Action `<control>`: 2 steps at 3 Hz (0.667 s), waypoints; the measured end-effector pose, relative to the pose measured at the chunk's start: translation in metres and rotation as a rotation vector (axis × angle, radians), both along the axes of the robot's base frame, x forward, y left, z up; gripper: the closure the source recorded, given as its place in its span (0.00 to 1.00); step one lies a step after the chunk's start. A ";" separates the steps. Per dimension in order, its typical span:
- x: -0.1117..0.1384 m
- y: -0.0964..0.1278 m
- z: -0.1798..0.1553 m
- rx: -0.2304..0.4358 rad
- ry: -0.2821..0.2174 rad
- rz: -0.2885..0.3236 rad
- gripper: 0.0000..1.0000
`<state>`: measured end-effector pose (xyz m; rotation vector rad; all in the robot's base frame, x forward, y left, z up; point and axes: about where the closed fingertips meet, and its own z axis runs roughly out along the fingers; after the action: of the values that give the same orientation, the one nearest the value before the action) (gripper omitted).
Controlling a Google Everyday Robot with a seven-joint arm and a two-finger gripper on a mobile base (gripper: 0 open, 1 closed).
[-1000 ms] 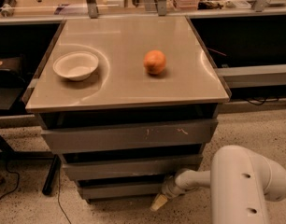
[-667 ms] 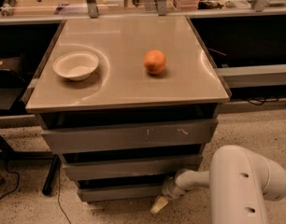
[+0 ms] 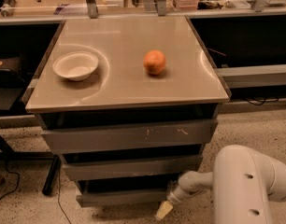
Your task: Open bottom drawer
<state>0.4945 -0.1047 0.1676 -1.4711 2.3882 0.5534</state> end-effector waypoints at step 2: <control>-0.029 -0.011 0.013 0.009 0.070 0.024 0.00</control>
Offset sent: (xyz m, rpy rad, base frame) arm -0.0860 -0.0365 0.0384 0.0229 0.2042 0.0695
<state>0.4651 -0.1157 0.1806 -1.5022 2.4205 0.6296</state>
